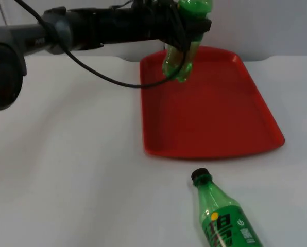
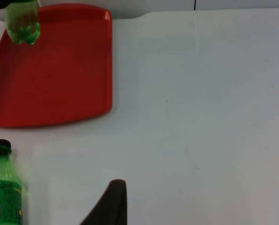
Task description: Place the bottle upright on the tray.
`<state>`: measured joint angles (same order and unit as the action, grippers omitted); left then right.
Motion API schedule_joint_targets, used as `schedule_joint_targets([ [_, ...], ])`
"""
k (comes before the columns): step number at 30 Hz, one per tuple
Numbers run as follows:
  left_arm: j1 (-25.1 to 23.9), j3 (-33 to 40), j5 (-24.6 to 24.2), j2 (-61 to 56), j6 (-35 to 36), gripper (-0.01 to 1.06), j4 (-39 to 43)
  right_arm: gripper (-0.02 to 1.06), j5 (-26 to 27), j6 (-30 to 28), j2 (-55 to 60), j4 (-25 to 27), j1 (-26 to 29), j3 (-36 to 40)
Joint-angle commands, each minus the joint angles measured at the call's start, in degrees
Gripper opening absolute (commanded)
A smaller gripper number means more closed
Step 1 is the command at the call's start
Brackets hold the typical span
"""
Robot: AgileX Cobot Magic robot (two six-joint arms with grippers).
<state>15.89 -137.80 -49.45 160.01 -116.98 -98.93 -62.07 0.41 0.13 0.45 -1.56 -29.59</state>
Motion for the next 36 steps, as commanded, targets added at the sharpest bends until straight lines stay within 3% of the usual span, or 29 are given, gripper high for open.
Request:
schedule_joint_targets([
  [1,0.25,-0.79,-0.15,0.51,0.53,0.0,-1.02,1.05,0.47,0.18,-0.13,0.21,0.32,0.08],
  [28,0.25,-0.79,-3.03,3.84,0.53,0.0,-1.02,1.05,0.47,0.18,-0.13,0.21,0.32,0.08],
  [32,0.02,-0.79,-3.63,3.84,0.53,0.22,-1.02,1.05,0.47,0.18,-0.13,0.21,0.32,0.08],
  [33,0.02,-0.79,-3.63,3.84,0.53,0.22,-1.02,1.05,0.47,0.18,-0.13,0.21,0.32,0.08],
  [35,-0.62,-0.79,-5.12,3.84,0.53,0.45,-1.02,1.05,0.47,0.18,-0.13,0.21,0.32,0.08],
  [36,-0.8,-0.79,-6.37,3.84,0.53,0.52,-1.02,1.05,0.47,0.18,-0.13,0.21,0.32,0.08],
])
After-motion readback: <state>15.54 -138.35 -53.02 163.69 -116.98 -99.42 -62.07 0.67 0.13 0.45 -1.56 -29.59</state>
